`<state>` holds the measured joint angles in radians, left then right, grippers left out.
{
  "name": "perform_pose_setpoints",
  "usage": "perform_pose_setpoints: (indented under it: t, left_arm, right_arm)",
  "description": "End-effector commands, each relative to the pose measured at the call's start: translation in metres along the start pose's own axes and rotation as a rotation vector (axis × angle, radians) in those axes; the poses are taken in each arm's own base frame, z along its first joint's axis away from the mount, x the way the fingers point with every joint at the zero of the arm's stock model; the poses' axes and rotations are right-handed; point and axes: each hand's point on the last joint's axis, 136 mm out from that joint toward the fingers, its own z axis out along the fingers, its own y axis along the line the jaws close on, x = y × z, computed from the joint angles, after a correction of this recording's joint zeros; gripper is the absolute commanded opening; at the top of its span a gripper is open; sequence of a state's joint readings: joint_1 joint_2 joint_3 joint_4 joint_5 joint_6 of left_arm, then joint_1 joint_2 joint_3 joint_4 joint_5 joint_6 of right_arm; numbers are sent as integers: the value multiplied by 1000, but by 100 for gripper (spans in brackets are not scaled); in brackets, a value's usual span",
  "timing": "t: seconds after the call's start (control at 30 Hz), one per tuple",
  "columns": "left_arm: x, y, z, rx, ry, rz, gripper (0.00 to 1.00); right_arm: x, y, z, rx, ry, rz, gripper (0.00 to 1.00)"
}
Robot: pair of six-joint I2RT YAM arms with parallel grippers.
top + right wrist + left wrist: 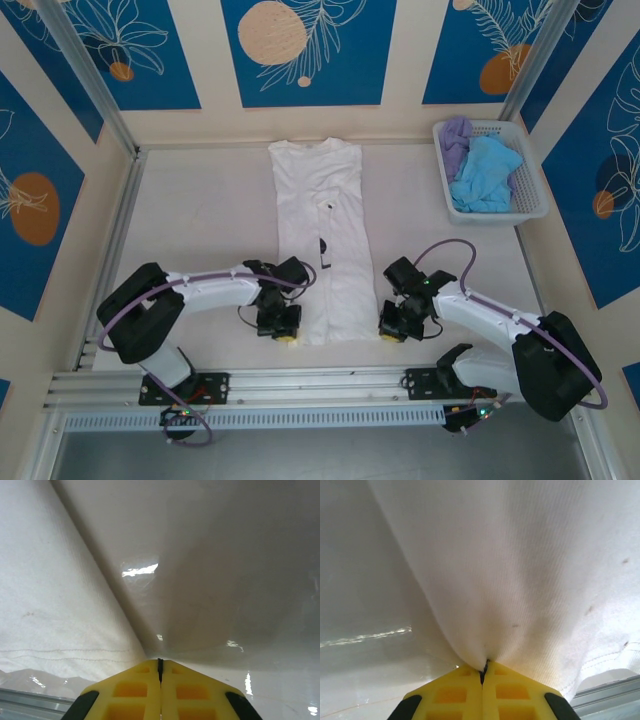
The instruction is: Fold and stack the t-shirts
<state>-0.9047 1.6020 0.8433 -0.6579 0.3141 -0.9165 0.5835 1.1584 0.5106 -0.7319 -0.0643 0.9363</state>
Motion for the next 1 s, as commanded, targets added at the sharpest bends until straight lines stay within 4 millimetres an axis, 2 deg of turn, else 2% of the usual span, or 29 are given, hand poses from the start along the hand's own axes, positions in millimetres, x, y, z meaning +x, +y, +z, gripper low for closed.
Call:
perform_pose_setpoints:
  t: [0.0, 0.1, 0.13, 0.27, 0.33, 0.37, 0.57, 0.8, 0.9, 0.97]
  left_arm:
    - [4, 3, 5, -12, 5, 23, 1]
    - [8, 11, 2, -39, 5, 30, 1]
    - [9, 13, 1, -45, 2, 35, 5]
    - [10, 14, 1, -38, 2, 33, 19]
    - [10, 13, 1, -30, 2, 29, 24]
    - [10, 12, 0, -27, -1, 31, 26]
    - [10, 7, -1, 5, -5, 31, 37]
    - [10, -10, -4, 94, -14, 85, 40]
    - [10, -7, -3, 81, -10, 95, 35]
    - [11, -5, -2, 68, -6, 95, 27]
  right_arm:
    - [0, 1, -7, 6, -13, 10, 5]
    - [1, -1, -10, 11, -20, 18, 2]
    - [1, -2, -11, 9, -22, 23, 3]
    - [2, 5, -15, -45, -37, 18, 28]
    - [2, 11, -17, -79, -47, -1, 37]
    - [1, 13, -19, -88, -54, -7, 39]
    - [2, 12, -11, -48, -12, -11, 40]
    - [2, 25, 0, -35, 35, -58, 39]
    - [3, 27, 2, -34, 37, -70, 34]
    - [2, 24, 4, -13, 36, -67, 31]
